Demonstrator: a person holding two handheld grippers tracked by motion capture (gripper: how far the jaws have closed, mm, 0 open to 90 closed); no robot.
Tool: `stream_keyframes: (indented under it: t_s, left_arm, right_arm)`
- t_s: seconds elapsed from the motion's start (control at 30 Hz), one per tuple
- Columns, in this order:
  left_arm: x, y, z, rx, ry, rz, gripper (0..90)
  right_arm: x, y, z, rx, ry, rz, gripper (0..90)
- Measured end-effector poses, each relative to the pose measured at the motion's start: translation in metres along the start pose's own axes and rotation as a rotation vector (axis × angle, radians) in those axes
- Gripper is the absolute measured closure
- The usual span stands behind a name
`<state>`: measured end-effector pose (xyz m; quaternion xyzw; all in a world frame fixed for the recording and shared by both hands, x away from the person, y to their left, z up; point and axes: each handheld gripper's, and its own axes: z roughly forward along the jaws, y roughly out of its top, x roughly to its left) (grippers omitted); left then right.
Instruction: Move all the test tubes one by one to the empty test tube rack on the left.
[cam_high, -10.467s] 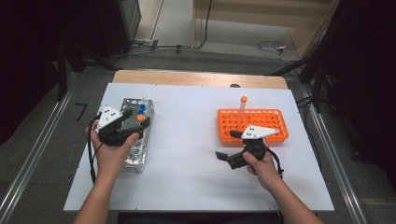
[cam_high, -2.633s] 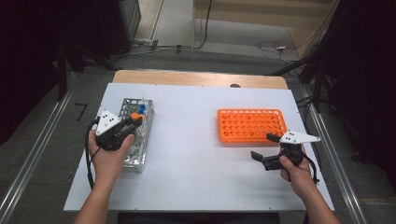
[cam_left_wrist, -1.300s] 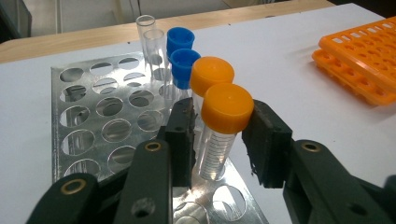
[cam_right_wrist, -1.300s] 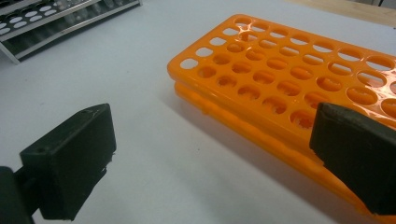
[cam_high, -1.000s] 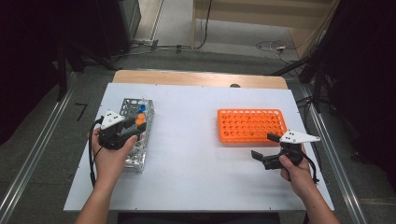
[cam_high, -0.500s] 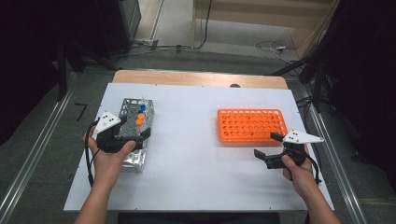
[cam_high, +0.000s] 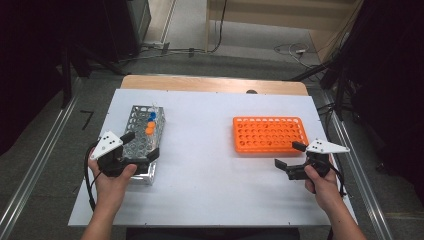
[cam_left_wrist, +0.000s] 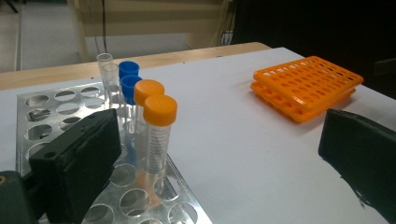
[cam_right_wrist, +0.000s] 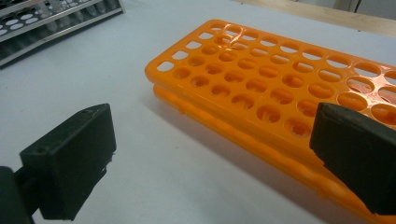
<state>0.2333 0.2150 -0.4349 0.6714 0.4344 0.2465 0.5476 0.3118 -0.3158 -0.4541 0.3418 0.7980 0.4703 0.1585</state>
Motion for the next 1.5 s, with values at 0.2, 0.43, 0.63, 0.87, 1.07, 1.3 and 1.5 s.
stream_keyframes:
  t_s: [0.2, 0.43, 0.63, 0.87, 1.07, 1.3, 1.5]
  left_arm:
    - [-0.003, -0.005, -0.012, -0.021, -0.033, 0.001, 0.0]
    - [-0.003, -0.013, -0.023, -0.024, -0.043, 0.006, 0.0]
    - [0.000, -0.015, -0.028, -0.036, -0.060, -0.010, 0.0]
    - [0.000, -0.017, -0.027, -0.037, -0.060, -0.007, 0.0]
    - [0.002, -0.018, -0.025, -0.031, -0.058, -0.009, 0.0]
    - [0.000, -0.020, -0.022, -0.016, -0.057, -0.002, 0.0]
    - [0.001, -0.019, -0.022, -0.018, -0.053, -0.008, 0.0]
  right_arm:
    - [-0.002, -0.001, -0.001, -0.004, -0.003, 0.002, 0.0]
    - [-0.003, -0.002, -0.001, -0.003, -0.006, 0.009, 0.0]
    - [-0.005, -0.003, -0.005, -0.018, -0.013, 0.023, 0.0]
    - [-0.007, -0.010, -0.016, -0.031, -0.017, 0.043, 0.0]
    - [-0.011, -0.019, -0.018, -0.025, -0.013, 0.047, 0.0]
    - [-0.007, -0.019, -0.011, -0.001, -0.004, 0.020, 0.0]
    - [-0.006, -0.019, -0.009, 0.006, -0.002, 0.013, 0.0]
